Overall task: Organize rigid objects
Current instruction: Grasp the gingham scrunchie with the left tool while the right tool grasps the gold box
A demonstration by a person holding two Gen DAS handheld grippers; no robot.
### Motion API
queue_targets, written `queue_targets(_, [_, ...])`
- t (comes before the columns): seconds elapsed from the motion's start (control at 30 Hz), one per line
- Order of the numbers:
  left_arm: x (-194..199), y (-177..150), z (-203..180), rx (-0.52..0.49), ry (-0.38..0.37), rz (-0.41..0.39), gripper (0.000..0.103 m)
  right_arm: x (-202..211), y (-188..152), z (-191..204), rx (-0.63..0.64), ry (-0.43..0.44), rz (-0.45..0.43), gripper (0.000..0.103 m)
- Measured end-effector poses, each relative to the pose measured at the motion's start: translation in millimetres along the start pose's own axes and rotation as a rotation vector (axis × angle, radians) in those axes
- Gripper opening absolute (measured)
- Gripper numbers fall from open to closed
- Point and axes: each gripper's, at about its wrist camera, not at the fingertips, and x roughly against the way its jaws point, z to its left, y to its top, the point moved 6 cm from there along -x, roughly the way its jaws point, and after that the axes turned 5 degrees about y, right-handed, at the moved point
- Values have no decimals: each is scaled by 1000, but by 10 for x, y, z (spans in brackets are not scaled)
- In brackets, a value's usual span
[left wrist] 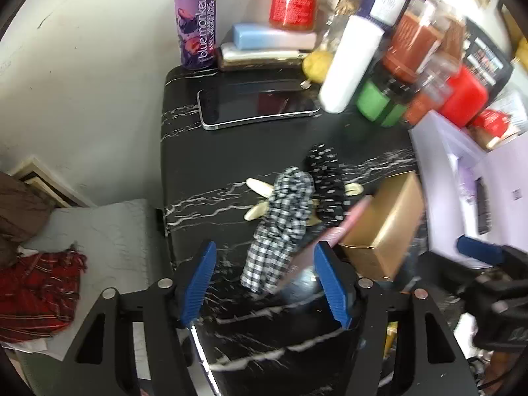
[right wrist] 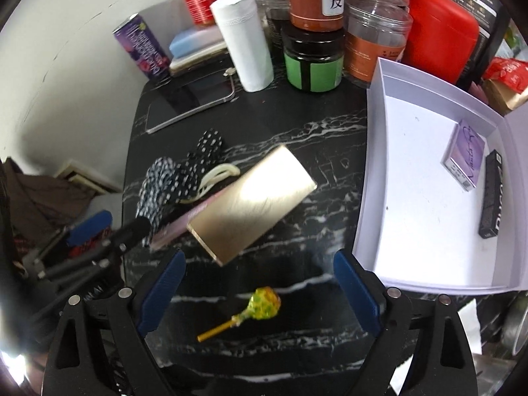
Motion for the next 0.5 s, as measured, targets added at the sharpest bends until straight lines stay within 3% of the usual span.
queue_targets(0.1, [-126,0,-24,-1,-25,23,55,-62,69,-17,-25,-1,-3,93])
queue_targets(0.27, [-252,8,-16,-7,-11,29,30,-153,139,-49,-29,-30,2,93])
queue_targets(0.5, [-298,-8,-32,-47,-56,49,22,-252,241,-105,-51,-8,16,93])
